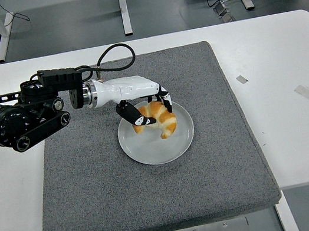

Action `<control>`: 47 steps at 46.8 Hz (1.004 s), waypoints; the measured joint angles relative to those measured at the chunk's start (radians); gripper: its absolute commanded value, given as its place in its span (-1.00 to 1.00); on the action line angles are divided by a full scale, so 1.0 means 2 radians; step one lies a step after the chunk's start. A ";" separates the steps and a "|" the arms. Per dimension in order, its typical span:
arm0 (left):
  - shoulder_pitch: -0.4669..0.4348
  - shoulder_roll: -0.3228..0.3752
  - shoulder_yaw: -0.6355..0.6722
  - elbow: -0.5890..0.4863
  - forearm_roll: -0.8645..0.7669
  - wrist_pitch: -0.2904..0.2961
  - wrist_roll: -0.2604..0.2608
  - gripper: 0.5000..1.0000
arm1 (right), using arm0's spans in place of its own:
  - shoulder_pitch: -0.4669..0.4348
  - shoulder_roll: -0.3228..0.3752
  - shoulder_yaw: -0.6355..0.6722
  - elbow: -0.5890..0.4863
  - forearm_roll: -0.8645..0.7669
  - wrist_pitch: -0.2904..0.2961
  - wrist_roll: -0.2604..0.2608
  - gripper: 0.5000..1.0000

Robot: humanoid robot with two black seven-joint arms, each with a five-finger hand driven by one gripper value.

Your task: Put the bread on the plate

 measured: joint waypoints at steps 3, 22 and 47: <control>0.004 -0.001 0.000 0.002 0.002 0.000 0.000 -0.80 | 0.000 0.000 0.000 0.000 0.000 0.000 0.000 1.00; 0.018 -0.003 0.007 0.015 0.003 0.003 0.000 -0.80 | 0.000 0.000 0.000 0.000 0.000 0.000 0.000 1.00; 0.025 -0.006 0.007 0.021 0.003 0.003 0.000 -0.70 | 0.000 0.000 0.000 0.000 0.000 0.000 0.000 1.00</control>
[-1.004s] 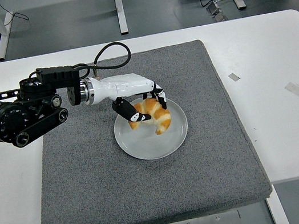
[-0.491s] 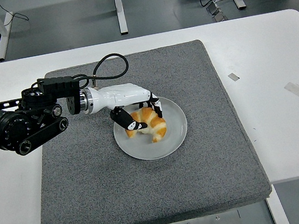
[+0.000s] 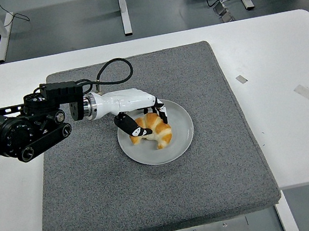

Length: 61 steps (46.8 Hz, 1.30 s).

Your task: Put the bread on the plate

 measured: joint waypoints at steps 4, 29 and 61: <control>0.001 0.000 0.000 0.000 0.000 0.000 0.000 -0.68 | 0.000 0.000 0.000 0.000 0.000 0.000 0.000 1.00; 0.008 -0.001 -0.002 0.000 -0.002 0.013 -0.002 0.47 | 0.000 0.000 0.000 0.000 0.000 0.000 0.000 1.00; 0.002 -0.003 -0.010 0.000 -0.074 0.027 -0.002 0.90 | 0.000 0.000 0.000 0.000 0.000 0.000 0.000 1.00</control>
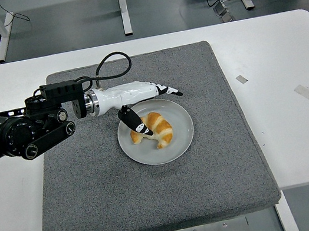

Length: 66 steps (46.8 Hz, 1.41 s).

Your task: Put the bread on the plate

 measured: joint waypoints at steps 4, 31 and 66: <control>-0.003 0.003 -0.012 0.000 -0.030 0.000 0.000 0.92 | 0.000 0.000 0.000 0.000 0.000 0.000 0.000 1.00; -0.004 0.055 -0.054 0.034 -0.292 -0.028 0.001 0.99 | 0.000 0.000 0.000 0.000 0.000 0.000 0.000 1.00; 0.045 0.041 -0.281 0.208 -0.527 -0.103 0.136 0.99 | 0.000 0.000 0.000 0.000 0.000 0.000 0.000 1.00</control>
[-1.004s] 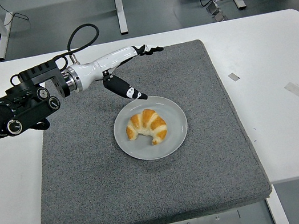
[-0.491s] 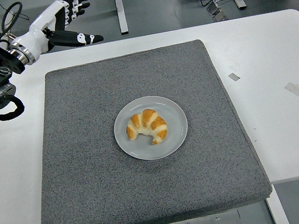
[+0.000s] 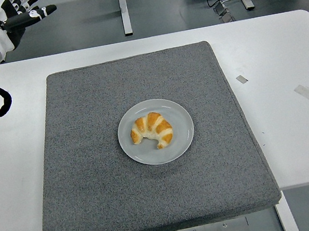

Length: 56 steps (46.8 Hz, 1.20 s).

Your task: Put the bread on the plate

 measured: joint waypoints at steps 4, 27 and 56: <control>0.008 -0.012 -0.046 0.015 -0.012 0.003 0.026 0.99 | 0.000 0.000 0.000 0.000 0.000 0.000 0.000 1.00; 0.014 -0.051 -0.186 0.053 -0.059 0.057 0.060 0.99 | 0.002 0.000 0.001 0.010 0.000 0.004 0.000 1.00; 0.034 -0.131 -0.193 0.086 -0.063 0.096 -0.016 0.99 | 0.001 0.000 0.000 0.004 -0.001 0.001 0.000 1.00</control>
